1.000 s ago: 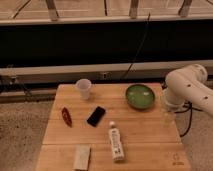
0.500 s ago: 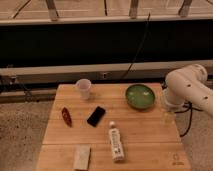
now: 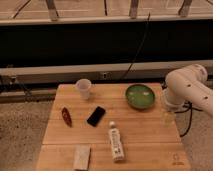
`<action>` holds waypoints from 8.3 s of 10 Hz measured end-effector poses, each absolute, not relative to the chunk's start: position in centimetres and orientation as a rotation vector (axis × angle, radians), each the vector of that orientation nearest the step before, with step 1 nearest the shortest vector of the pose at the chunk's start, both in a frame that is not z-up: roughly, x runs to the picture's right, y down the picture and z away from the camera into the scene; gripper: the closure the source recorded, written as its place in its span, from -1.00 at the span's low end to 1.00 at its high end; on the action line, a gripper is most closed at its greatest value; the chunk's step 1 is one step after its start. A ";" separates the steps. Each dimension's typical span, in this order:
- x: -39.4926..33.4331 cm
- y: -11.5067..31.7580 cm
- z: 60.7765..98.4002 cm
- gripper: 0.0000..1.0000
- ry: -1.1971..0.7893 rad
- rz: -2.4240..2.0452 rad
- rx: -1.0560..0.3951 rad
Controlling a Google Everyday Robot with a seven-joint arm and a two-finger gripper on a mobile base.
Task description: Pick up the ceramic bowl
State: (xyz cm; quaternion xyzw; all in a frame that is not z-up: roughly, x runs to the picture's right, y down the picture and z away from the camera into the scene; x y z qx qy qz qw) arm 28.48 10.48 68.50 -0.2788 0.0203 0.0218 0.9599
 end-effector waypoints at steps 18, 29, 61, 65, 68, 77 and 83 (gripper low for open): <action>27.5 9.3 78.0 -0.60 0.013 -0.204 -0.578; 28.5 12.4 81.9 -0.60 -0.024 -0.239 -0.634; 29.1 14.9 84.0 0.61 0.013 -0.305 -0.755; 28.4 12.6 81.8 0.99 0.020 -0.333 -0.730; 27.9 11.9 81.7 0.97 0.010 -0.346 -0.728; 28.8 11.0 81.8 -0.60 -0.034 -0.355 -0.704; 28.9 10.7 82.2 -0.51 -0.053 -0.369 -0.685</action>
